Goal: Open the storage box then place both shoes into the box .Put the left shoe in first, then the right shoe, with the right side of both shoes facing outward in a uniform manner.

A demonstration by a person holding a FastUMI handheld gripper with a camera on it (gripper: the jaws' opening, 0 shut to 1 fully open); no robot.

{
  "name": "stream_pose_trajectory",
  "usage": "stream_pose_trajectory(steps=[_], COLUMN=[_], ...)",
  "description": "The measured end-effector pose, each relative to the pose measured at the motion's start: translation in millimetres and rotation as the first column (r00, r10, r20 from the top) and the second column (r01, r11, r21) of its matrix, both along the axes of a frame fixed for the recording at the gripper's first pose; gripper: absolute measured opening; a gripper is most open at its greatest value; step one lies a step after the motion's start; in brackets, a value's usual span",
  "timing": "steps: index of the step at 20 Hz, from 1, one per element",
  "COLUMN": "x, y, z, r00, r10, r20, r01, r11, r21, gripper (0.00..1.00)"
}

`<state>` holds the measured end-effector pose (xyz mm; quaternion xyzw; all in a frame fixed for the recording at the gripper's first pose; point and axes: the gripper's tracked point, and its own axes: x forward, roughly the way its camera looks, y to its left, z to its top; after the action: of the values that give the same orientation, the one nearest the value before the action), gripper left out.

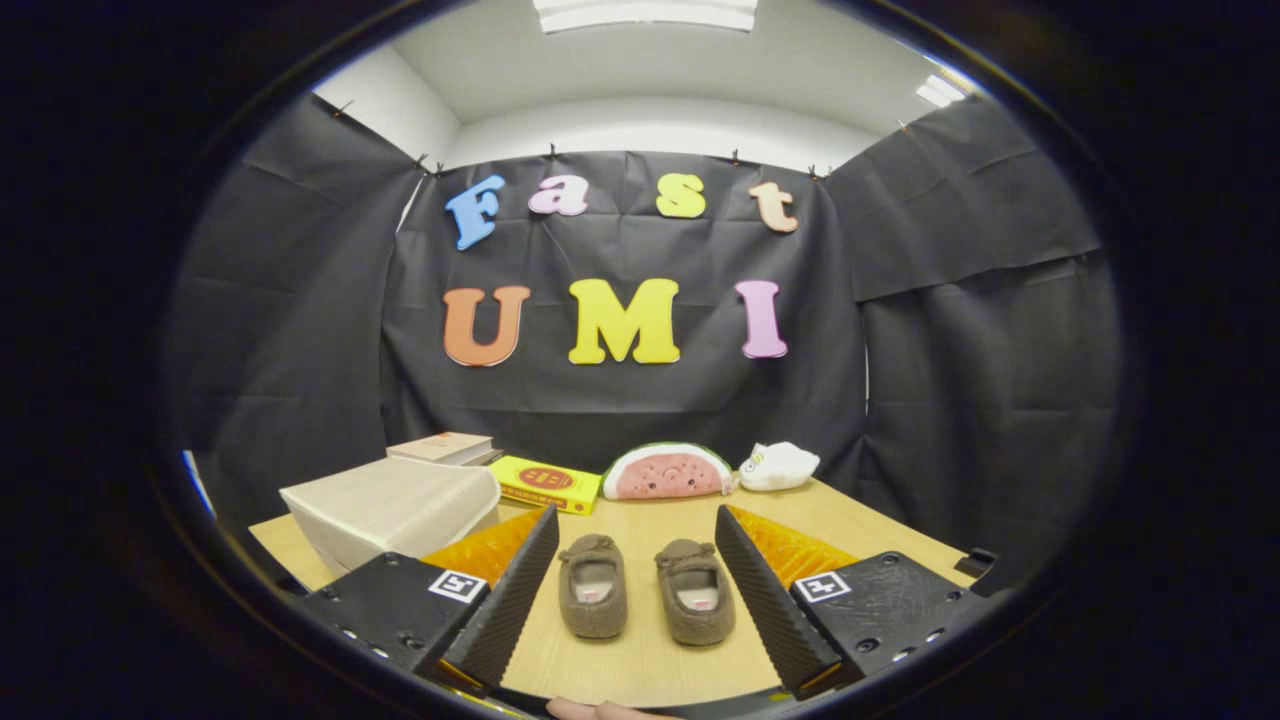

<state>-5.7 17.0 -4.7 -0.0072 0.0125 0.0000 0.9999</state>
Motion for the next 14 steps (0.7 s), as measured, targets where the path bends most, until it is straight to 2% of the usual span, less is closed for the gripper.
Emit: stream_pose_trajectory(steps=[8,11,14], x=[24.3,44.5,69.8], y=[6.3,16.8,31.9], z=[-5.9,-10.0,-14.3], r00=[0.999,0.996,0.985], r10=[0.017,0.052,0.120], r20=[-0.038,-0.074,-0.120], r01=[-0.015,-0.045,-0.102], r11=[0.999,0.995,0.984], r21=[0.039,0.092,0.146], gripper=[0.95,0.96,0.95])
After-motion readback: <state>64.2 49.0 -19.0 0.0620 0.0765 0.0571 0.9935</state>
